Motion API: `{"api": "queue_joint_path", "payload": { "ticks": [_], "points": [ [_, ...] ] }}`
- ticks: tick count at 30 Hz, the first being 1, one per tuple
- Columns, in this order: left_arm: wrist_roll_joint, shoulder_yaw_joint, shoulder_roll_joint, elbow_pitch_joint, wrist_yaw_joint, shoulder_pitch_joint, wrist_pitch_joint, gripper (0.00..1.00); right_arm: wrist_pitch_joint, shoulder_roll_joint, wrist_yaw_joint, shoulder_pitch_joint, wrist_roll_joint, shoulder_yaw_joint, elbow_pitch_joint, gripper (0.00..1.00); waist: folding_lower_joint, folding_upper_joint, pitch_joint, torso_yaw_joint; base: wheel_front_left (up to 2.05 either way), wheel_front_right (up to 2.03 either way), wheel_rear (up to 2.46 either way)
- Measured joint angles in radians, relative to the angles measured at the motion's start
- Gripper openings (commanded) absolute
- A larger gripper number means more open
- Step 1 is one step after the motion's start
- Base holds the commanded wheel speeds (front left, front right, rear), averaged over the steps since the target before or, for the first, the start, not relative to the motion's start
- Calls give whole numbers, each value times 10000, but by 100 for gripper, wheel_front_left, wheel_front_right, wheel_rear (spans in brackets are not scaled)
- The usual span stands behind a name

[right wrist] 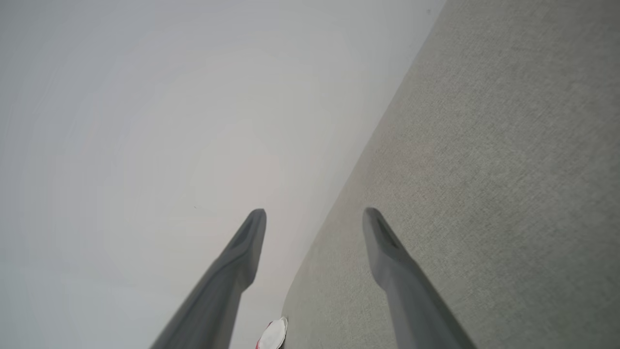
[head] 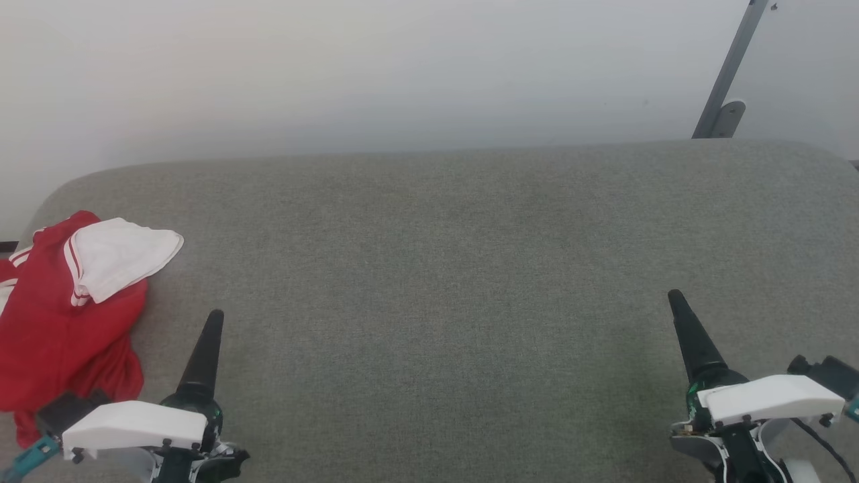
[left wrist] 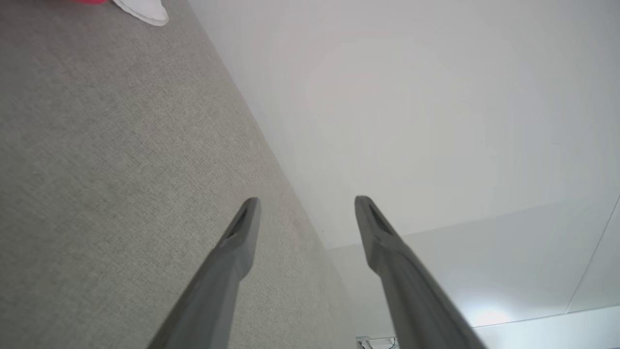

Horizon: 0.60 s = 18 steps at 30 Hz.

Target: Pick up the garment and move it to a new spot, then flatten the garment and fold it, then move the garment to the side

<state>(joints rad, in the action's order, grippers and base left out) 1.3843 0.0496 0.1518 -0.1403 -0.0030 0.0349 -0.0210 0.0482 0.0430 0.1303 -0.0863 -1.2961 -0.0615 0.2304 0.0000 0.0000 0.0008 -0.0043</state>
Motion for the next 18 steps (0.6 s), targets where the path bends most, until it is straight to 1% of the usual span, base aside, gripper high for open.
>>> {"api": "queue_joint_path", "payload": {
  "ticks": [7, 13, 18],
  "points": [
    [-1139, -347, 635, 88, 251, -93, 288, 100, 238, 2, 0, -4, 1597, -17, -368, 100, 0, 0, -5, -13, 0, 0, 0],
    [-2048, -562, 1047, 144, 435, -96, 585, 100, 414, 4, 0, -4, 2661, -67, -692, 100, 0, 0, -13, -33, 0, 0, 0],
    [-2694, -754, 1358, 182, 468, -105, 794, 100, 506, 6, 0, -3, 3442, -104, -941, 100, 0, 0, -18, -56, 0, 0, 0]
  ]
}}
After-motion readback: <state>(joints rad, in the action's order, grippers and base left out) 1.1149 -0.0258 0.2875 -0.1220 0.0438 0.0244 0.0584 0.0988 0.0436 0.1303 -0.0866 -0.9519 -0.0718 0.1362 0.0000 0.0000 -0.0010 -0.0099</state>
